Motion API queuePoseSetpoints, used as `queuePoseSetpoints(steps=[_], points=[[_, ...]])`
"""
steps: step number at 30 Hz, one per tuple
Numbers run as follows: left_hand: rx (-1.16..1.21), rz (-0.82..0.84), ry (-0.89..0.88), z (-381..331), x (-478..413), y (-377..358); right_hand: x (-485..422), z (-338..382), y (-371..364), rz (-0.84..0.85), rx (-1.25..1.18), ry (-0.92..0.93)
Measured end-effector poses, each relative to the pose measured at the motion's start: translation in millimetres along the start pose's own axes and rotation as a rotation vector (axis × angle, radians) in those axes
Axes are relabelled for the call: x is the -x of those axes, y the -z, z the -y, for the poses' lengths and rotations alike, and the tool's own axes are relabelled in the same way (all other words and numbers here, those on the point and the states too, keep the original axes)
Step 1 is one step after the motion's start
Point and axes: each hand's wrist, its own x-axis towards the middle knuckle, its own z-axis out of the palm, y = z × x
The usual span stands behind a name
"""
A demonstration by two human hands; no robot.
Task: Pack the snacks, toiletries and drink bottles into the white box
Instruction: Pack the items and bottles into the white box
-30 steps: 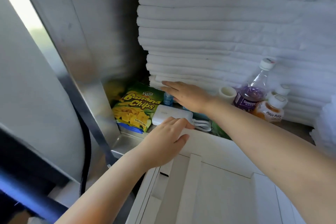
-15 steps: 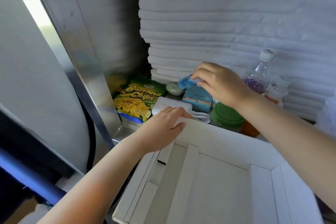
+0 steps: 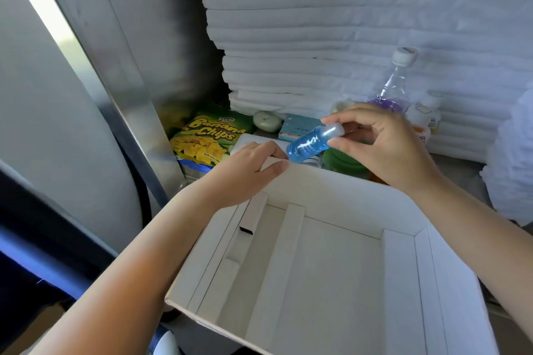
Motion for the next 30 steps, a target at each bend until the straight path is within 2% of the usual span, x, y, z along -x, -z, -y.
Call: queuePoseSetpoints(steps=[3, 10, 16, 20, 30], points=[[-0.017, -0.005, -0.014, -1.3, -0.3, 0.6, -1.0, -2.3, 2.9, 0.018, -0.090, -0.050], [-0.125, 0.005, -0.008, -0.7, -1.3, 0.3, 0.7, -7.5, 6.6, 0.095, -0.124, -0.047], [-0.150, 0.038, -0.042, -8.3, 1.6, 4.4, 7.1, -4.1, -1.3, 0.260, 0.117, 0.008], [-0.080, 0.022, -0.025, -3.9, -1.8, 1.3, 11.1, -0.5, -8.3, 0.355, 0.304, 0.086], [-0.210, 0.006, -0.052, -2.9, -3.2, 1.6, 23.6, 3.1, -45.0, 0.697, 0.303, 0.104]])
